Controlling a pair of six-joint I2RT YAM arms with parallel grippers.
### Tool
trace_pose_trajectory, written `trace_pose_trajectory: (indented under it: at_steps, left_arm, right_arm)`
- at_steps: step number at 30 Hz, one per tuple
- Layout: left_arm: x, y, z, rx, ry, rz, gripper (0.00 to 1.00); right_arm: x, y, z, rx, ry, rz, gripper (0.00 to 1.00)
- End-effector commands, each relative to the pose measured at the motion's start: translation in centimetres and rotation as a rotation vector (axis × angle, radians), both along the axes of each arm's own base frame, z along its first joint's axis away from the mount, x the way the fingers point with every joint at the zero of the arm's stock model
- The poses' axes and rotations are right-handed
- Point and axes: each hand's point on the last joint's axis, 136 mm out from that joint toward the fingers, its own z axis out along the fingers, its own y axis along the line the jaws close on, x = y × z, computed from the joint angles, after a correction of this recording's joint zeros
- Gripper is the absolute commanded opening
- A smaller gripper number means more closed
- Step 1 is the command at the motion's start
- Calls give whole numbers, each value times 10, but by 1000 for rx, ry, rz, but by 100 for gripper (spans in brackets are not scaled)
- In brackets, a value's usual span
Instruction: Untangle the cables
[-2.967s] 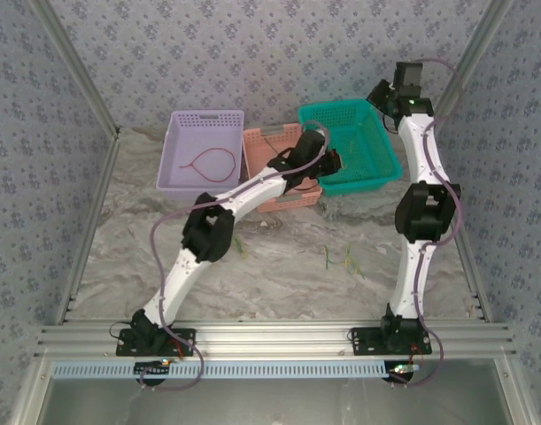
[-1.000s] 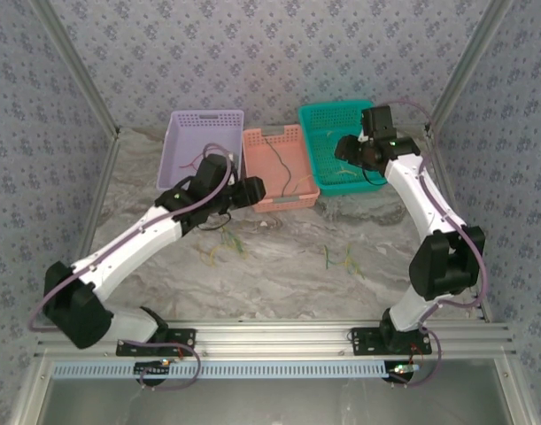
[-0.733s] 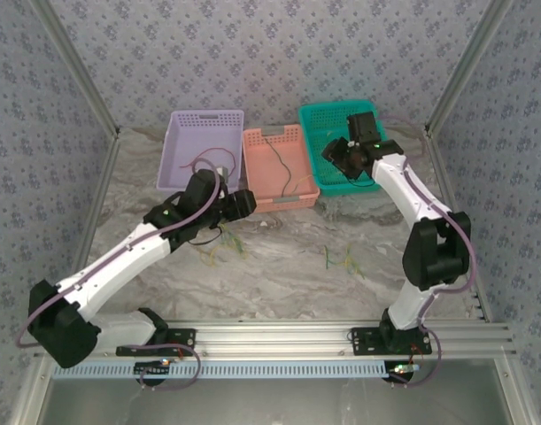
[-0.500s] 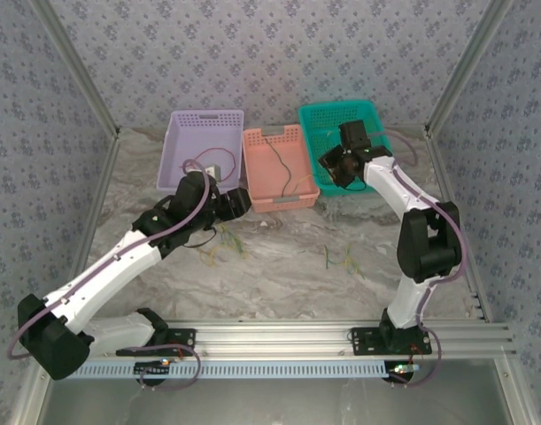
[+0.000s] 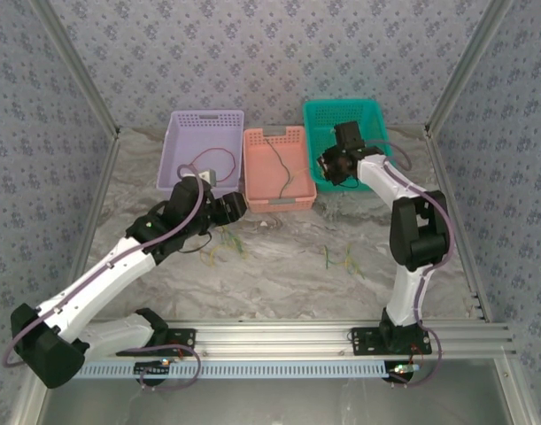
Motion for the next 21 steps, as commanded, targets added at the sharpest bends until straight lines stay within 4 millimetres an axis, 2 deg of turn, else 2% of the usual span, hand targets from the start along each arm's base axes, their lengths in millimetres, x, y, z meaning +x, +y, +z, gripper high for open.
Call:
trace_pose_trajectory:
  at_steps: [1, 3, 7, 8, 9, 11, 13, 15, 18, 21]
  left_arm:
    - [-2, 11, 3, 29, -16, 12, 70]
    - [-3, 13, 4, 26, -18, 13, 70]
    - [-3, 13, 3, 24, -18, 13, 70]
    - [-3, 13, 4, 20, -19, 13, 70]
    - [-3, 12, 3, 18, -18, 11, 70]
    - [-2, 11, 3, 16, -17, 9, 70]
    - [-2, 11, 3, 18, -18, 6, 69]
    - [-2, 11, 3, 21, -20, 5, 69]
    - [-1, 13, 0, 24, -11, 3, 69]
    - [1, 16, -5, 19, 7, 8, 69]
  right_arm:
    - [3, -6, -19, -6, 57, -35, 21]
    - [4, -8, -17, -14, 54, -44, 21]
    - [4, -14, -13, -30, 56, -58, 29]
    - [6, -15, -12, -29, 51, -58, 28]
    - [7, -15, -12, -28, 50, -59, 24]
    - [10, -16, -13, -18, 46, -60, 3]
    - [15, -15, -7, -11, 16, -58, 0]
    - [22, -14, 10, -22, -51, -46, 0]
    - [25, -16, 59, -113, -186, -9, 0]
    - [17, -22, 107, -230, -282, 16, 0]
